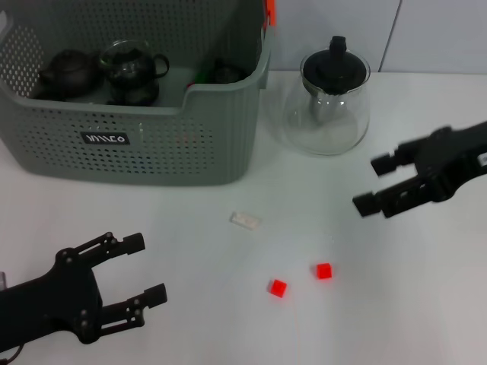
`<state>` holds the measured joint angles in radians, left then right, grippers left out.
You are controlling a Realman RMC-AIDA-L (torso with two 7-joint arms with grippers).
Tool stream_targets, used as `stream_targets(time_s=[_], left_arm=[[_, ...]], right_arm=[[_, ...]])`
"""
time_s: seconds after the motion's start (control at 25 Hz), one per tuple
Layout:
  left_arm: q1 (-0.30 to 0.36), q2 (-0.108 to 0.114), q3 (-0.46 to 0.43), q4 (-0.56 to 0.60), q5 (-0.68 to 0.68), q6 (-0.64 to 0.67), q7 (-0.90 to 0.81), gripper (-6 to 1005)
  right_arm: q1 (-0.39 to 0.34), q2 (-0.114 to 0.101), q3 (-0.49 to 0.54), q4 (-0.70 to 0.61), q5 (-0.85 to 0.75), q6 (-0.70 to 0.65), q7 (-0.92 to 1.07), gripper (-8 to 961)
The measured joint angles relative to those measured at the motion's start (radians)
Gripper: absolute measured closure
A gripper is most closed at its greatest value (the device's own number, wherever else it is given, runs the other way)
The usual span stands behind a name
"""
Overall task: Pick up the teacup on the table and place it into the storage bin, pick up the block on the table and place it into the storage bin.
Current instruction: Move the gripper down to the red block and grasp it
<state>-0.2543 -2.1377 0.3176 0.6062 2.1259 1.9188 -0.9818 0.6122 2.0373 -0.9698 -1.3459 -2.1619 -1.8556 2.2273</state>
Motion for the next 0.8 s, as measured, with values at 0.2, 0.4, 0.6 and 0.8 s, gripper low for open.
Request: stream_targets(time_s=[0.2,0.4,0.6,0.8], left_arm=[[-0.003,-0.005,0.000,-0.004,-0.001,-0.011,0.000,171],[-0.003,-0.007,-0.008,-0.013,-0.009,-0.013,0.000,175],[-0.003,-0.007,-0.017,-0.016,-0.010,-0.016,0.000,175],[-0.005,-0.009,-0.018,-0.026,-0.011,-0.031,0.000,175]], right_arm=[[0.066,0.052,-0.127,0.017,-0.247,0.036,0.115,80],[0.089,0.066,-0.313,0.062,-0.312,0.132,0.145,219],[0.118,0.065,-0.427,0.169,-0.316,0.240,0.137,329],[0.148,0.066,-0.496,0.283,-0.314,0.343,0.136,423]])
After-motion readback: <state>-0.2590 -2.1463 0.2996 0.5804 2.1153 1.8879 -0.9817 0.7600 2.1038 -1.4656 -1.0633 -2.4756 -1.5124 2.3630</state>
